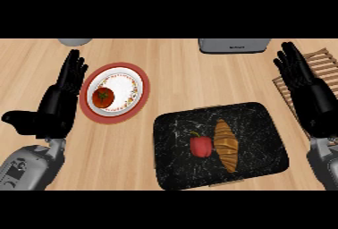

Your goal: Pick the croissant from the tray and place it in the tiered shelf

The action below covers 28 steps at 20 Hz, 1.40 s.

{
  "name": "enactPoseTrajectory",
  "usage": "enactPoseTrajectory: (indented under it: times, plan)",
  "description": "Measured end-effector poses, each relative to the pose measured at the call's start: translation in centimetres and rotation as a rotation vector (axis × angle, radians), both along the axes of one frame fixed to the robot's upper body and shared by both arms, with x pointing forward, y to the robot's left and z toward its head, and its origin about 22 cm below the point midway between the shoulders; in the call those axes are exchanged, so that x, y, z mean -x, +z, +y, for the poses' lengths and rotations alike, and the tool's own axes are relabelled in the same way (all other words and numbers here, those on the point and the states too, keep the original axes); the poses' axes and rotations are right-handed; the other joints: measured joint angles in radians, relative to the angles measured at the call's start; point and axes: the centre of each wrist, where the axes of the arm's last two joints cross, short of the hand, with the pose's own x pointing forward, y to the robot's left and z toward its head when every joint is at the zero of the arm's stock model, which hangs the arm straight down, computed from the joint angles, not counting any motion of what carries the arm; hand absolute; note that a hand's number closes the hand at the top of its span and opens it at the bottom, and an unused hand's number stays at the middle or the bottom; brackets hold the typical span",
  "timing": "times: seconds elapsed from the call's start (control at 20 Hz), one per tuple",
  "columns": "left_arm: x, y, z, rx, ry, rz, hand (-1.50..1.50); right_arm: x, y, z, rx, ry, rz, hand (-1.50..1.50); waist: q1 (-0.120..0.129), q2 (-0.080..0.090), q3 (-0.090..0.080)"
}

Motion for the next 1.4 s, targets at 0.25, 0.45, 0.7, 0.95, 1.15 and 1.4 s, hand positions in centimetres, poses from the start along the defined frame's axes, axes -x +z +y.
enactPoseTrajectory:
  times: [0.25,0.45,0.7,0.95,1.15,1.4]
  plan:
    - [1.4,-4.4,2.9,0.037,0.088,0.253,0.00,2.1,-0.9,-4.3,0.053,-0.156,-0.045,1.50,-0.005,0.001,0.003]
    - [3.7,-8.3,4.4,0.087,0.139,0.487,0.00,4.1,-3.9,-9.7,0.234,-0.395,0.116,1.50,-0.017,0.012,-0.001]
    - [4.9,-10.8,5.9,0.125,0.132,0.627,0.00,7.9,-7.8,-12.6,0.194,-0.446,0.178,-1.50,0.007,0.002,-0.006]
    - [5.5,-11.8,6.7,0.136,0.122,0.672,0.00,10.9,-8.6,-13.6,0.212,-0.319,0.206,-1.50,0.015,-0.001,-0.003]
    - [5.3,-12.2,6.6,0.138,0.119,0.679,0.00,12.4,-6.2,-12.8,0.241,-0.209,0.255,-1.50,0.016,-0.001,0.000]
    - [4.7,-12.0,6.1,0.138,0.113,0.683,0.00,12.4,-2.4,-10.1,0.329,-0.118,0.331,-1.50,0.022,0.000,0.001]
